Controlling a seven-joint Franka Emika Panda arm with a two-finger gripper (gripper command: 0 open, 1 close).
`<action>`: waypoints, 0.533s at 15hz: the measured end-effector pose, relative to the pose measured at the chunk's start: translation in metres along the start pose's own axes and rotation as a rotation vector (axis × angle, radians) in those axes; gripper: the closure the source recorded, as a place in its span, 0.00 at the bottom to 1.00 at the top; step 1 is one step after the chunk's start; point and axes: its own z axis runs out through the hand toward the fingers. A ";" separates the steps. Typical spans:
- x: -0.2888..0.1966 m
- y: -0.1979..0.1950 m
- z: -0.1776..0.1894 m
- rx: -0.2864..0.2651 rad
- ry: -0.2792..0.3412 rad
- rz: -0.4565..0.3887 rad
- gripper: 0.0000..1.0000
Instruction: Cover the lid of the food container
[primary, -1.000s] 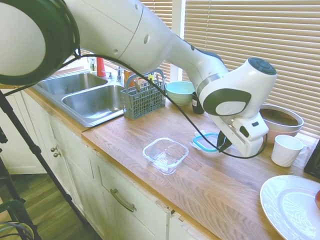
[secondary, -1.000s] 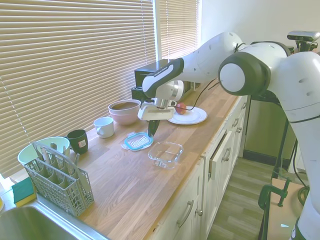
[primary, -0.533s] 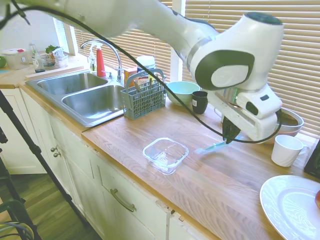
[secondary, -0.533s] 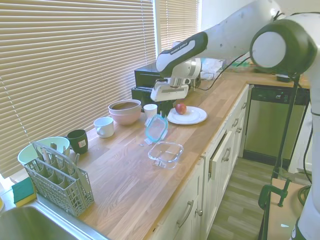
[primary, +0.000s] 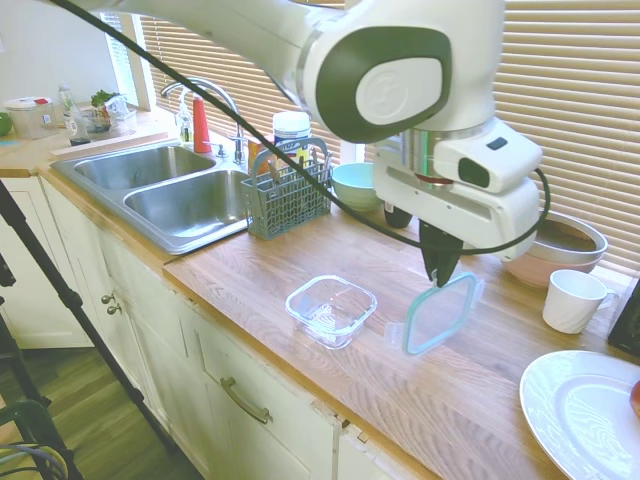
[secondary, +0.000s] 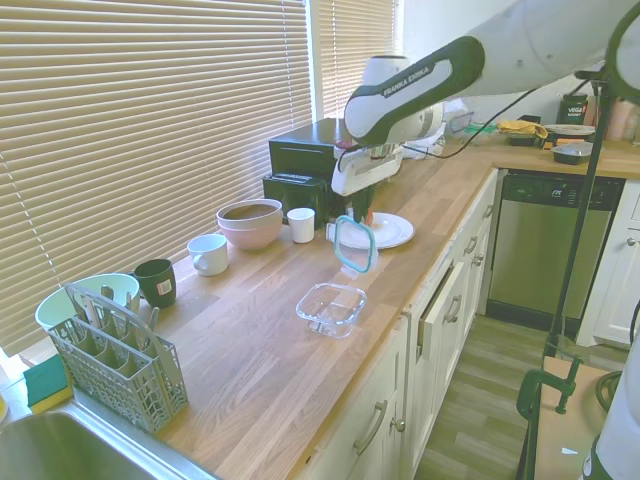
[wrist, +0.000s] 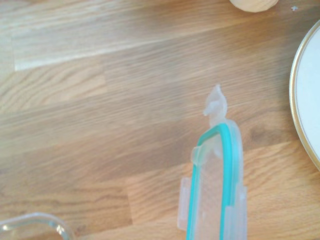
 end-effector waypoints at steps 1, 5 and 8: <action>-0.012 -0.004 -0.008 -0.005 0.014 -0.035 1.00; -0.055 -0.031 -0.038 -0.016 0.039 -0.160 1.00; -0.081 -0.055 -0.049 -0.056 0.050 -0.218 1.00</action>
